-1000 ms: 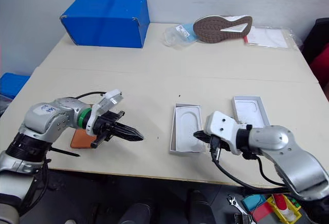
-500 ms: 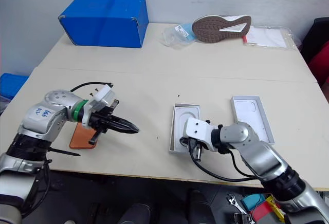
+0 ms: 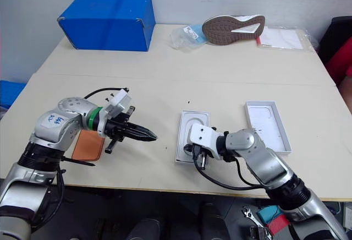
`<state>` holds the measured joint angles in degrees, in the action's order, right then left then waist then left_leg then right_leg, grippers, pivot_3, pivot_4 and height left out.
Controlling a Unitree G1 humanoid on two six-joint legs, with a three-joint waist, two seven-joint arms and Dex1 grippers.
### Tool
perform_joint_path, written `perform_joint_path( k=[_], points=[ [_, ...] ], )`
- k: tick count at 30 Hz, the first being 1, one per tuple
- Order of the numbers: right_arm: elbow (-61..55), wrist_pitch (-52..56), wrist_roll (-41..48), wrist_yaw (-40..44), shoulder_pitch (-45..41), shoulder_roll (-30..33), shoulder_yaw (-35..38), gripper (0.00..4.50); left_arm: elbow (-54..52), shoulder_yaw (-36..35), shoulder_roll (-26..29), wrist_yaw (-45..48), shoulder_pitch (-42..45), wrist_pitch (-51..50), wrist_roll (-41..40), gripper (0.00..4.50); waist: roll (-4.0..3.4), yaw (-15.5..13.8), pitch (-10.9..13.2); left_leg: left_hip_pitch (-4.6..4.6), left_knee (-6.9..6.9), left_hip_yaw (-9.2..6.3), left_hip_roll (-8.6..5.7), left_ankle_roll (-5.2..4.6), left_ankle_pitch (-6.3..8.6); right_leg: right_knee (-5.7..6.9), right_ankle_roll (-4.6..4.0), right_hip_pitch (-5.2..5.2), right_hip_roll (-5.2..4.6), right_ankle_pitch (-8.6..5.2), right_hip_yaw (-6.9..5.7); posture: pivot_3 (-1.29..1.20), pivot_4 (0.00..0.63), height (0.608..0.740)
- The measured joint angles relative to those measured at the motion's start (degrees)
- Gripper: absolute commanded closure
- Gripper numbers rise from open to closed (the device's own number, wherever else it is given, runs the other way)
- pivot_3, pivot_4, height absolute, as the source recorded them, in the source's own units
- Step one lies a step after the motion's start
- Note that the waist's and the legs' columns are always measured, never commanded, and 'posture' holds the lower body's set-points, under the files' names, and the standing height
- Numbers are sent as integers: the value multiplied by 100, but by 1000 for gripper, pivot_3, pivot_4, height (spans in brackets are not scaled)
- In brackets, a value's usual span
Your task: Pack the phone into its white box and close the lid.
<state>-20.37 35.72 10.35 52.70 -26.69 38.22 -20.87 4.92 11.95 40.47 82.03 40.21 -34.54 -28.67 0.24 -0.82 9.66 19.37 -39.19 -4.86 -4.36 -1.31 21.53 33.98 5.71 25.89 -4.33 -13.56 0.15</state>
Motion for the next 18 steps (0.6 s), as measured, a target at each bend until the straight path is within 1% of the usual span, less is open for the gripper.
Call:
perform_joint_path(
  k=[2, 5, 9, 12, 18],
  points=[
    [-46, 82, 39, 0, -87, 65, 145, 4500, 2, 3, -54, -2, 2, 2, 24, 4491, 0, -2, 0, 0, 0, 1, 0, 0, 0, 0, 0, 0, 0, 0, 1, 0, 150, 740],
    [56, 18, -103, -12, -138, 224, 150, 4500, 3, 9, -114, -4, 3, 2, 74, 4491, 0, -1, 0, 0, 0, 0, 0, 0, 0, -1, 0, 0, 0, 0, 0, 0, 150, 740],
    [824, -351, -560, -226, -164, 211, 49, 4500, 5, 33, -143, -4, 7, 8, 144, 4491, 0, 4, 0, 0, 0, 6, -2, -1, 0, 2, 0, 3, -1, 0, 4, 0, 150, 740],
    [972, -545, -763, -278, -266, 157, -12, 4500, 6, 34, -188, -5, 40, -1, 159, 4491, 0, 11, 0, 0, 0, 6, 0, 0, 0, 2, 0, 4, 0, 0, 3, 0, 150, 740],
    [865, -385, -575, -220, -99, -75, 113, 4500, 6, 33, -192, -7, 70, -114, 159, 4491, 0, 11, 0, 0, 0, 6, 0, 0, 0, 3, 0, 3, 0, 0, 4, 0, 150, 740]
  ],
)
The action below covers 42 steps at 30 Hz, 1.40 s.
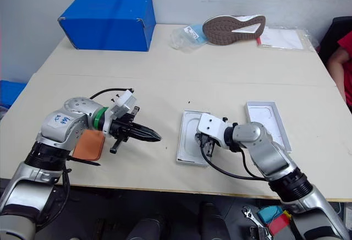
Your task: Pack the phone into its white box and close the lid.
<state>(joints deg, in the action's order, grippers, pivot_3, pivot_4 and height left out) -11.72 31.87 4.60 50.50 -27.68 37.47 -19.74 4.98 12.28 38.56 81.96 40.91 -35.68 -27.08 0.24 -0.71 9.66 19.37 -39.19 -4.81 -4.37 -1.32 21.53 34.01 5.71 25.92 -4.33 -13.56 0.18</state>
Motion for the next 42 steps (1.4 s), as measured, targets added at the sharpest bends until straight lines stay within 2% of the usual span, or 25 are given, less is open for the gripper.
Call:
perform_joint_path(
  k=[3, 8, 12, 18, 21, 24, 32, 36, 39, 40, 42],
  points=[
    [-290, 186, 237, 2, 88, -17, 175, 4500, 0, 0, -14, -5, 2, -43, 0, 4491, -1, -3, 0, 3, 0, -1, 0, 0, 0, 0, 0, 3, 0, 0, -1, 0, 150, 740],
    [-1345, 561, 873, 29, 315, 132, 970, 4500, -2, -5, -46, -33, 11, -161, -8, 4491, -1, -30, 0, 12, 0, -4, 1, 0, 0, -2, 0, 8, 0, 0, -3, 0, 150, 740],
    [-2225, 721, 1364, 146, 876, 535, 1664, 4500, -3, -59, -41, -126, 20, -372, -26, 4491, 0, -73, 0, 15, -1, -5, -1, -1, 1, -6, 1, 6, -1, 1, -2, 0, 150, 740],
    [-2662, 538, 1698, 175, 1682, 861, 2533, 4500, -56, -110, -57, -260, 45, -749, -114, 4491, 0, -73, 1, 13, -1, -3, 0, -3, 2, -5, 2, 4, -1, 1, 0, 0, 150, 740],
    [-2713, 557, 2028, 176, 1738, 862, 2810, 3938, -193, -165, -45, -351, 23, -902, -207, 4500, 0, -40, 1, 9, 0, 0, 3, -3, 2, 0, 2, 5, 1, 1, 5, 0, 150, 740],
    [-2757, 568, 2356, 195, 1677, 862, 2885, 2920, -256, -409, 80, -487, -78, -1122, -323, 3911, 0, -27, 1, 5, 0, 1, 6, -1, 2, 2, 2, 5, 3, 1, 6, 0, 150, 740],
    [-2461, 421, 2478, 279, 1083, 849, 2287, 79, -289, -1340, 940, -701, -741, -1914, -816, 1409, 0, -22, 1, 6, 0, -1, 5, -2, 2, -1, 2, 5, 1, 1, 5, 0, 150, 740],
    [-2137, 168, 2316, 385, 715, 696, 1742, 0, 251, -2036, 1672, -738, -1289, -2308, -937, 145, -1, 43, 2, 6, 5, -2, 7, 0, 3, 0, 1, 9, 3, 1, 3, 0, 150, 740],
    [-1804, -47, 2091, 446, 443, 496, 1291, 0, 556, -2157, 2246, -555, -1717, -2286, -912, 29, -3, 73, 4, 6, 5, 1, 4, -1, 3, -1, 1, 9, 0, 1, 5, 0, 150, 740],
    [-1615, -89, 1975, 458, 285, 373, 1079, 409, 762, -2170, 2403, -461, -1841, -2209, -856, 0, -3, 74, 4, 6, 5, 1, 4, -1, 3, -1, 1, 8, 0, 1, 4, 0, 150, 740],
    [-1398, -164, 1846, 470, 96, 219, 851, 892, 1061, -2175, 2530, -412, -1928, -2121, -789, 0, -3, 64, 5, 7, 5, -1, 3, -1, 3, 0, 1, 9, -1, 0, 1, 0, 150, 740]
  ],
)
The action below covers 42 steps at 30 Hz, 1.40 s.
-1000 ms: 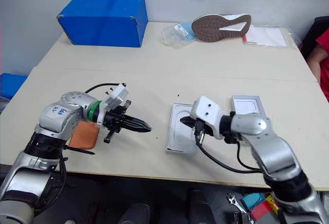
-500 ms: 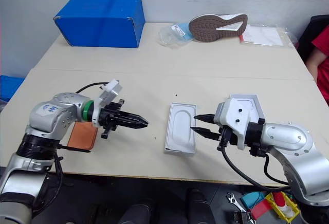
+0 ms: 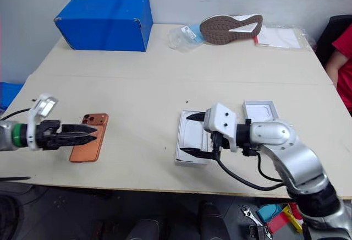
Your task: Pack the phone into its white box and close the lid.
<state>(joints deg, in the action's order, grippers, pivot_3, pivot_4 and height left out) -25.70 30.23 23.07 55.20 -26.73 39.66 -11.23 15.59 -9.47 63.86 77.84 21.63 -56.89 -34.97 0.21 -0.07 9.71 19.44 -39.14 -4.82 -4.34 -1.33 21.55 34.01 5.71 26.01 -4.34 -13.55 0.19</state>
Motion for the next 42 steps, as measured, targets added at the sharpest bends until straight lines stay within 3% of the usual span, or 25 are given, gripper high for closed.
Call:
perform_joint_path(
  k=[10, 11, 20, 30, 42],
  points=[
    [1500, -724, -1195, 26, -1065, -1243, -1453, 4315, 2680, 577, 367, 258, 968, 898, 1104, 0, 16, 36, -8, 24, -2, 48, -8, -1, -1, 46, -2, 64, -7, -1, -60, 0, 150, 740],
    [1656, -802, -1328, 15, -1126, -1376, -1574, 4415, 2943, 696, 354, 267, 1147, 1035, 1290, 0, 17, 40, -9, 24, -2, 52, -8, -1, -1, 48, -3, 66, -10, -1, -72, 0, 150, 740],
    [2090, -1018, -1787, -60, -1294, -1742, -1740, 4415, 3919, 1408, -117, 398, 2074, 1364, 2331, 0, 15, 12, -14, 10, -9, 56, -34, -14, -6, 75, -3, 60, -22, -1, -116, 0, 150, 740],
    [2763, -1454, -2410, -40, -1302, -1912, -1973, 4415, 3955, 1548, -835, 706, 2451, 1153, 2756, 0, -74, -45, -68, -15, -9, 55, -84, -43, -19, 105, -3, 46, -66, -1, -108, 0, 150, 740],
    [3962, -2027, -2899, -105, -1732, -2511, -2132, 4415, 2684, 1547, -1412, 809, 2141, -42, 2504, 0, -118, -110, -101, -24, -8, 39, -119, -70, -26, 126, -2, 40, -103, -1, -111, 0, 150, 740]
  ],
)
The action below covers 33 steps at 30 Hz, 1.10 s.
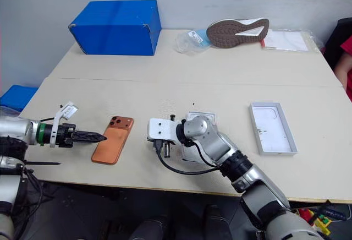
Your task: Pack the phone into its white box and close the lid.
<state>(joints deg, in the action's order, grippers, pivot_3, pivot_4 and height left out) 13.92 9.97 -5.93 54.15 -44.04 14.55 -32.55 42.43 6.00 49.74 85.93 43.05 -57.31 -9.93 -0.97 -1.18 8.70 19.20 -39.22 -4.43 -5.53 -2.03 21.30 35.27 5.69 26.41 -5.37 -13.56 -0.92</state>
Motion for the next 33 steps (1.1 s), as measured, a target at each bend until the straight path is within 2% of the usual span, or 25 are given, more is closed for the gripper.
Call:
perform_joint_path(
  k=[6, 18, 23, 28, 33],
  points=[
    [199, -67, -97, 287, -10, -128, -142, 4415, -955, -37, -106, -20, -476, -417, -420, 0, 0, 51, 0, 0, 0, -23, -10, -12, 9, 13, 0, 1, -5, 0, 0, 0, 150, 740],
    [-12, 135, -465, 478, 42, -427, -547, 4415, -1436, -29, 181, -104, -961, -455, -626, 0, -10, 281, -83, -13, 8, -39, -8, -9, 19, 23, 0, 0, -4, 0, 2, 0, 150, 740],
    [-113, 255, -467, 555, 78, -519, -642, 4415, -1514, 352, 553, -100, -854, -534, -620, 0, 4, 342, -92, -15, 8, -37, 12, 8, 27, 15, 0, 4, 1, 0, 27, 0, 150, 740],
    [-122, 262, -470, 582, 77, -642, -731, 4415, -2183, 815, 1192, -65, -978, -1083, -631, 0, 8, 470, -94, -21, 8, -78, 24, 42, 47, 14, -23, 31, 49, -13, 60, 0, 150, 740],
    [70, 248, -532, 502, 47, -806, -739, 4415, -2621, 884, 1255, -423, -1007, -1433, -628, 0, 7, 442, -93, -70, 19, -108, 28, 61, 63, 20, -49, 15, 91, -28, 116, 0, 150, 740]
  ],
)
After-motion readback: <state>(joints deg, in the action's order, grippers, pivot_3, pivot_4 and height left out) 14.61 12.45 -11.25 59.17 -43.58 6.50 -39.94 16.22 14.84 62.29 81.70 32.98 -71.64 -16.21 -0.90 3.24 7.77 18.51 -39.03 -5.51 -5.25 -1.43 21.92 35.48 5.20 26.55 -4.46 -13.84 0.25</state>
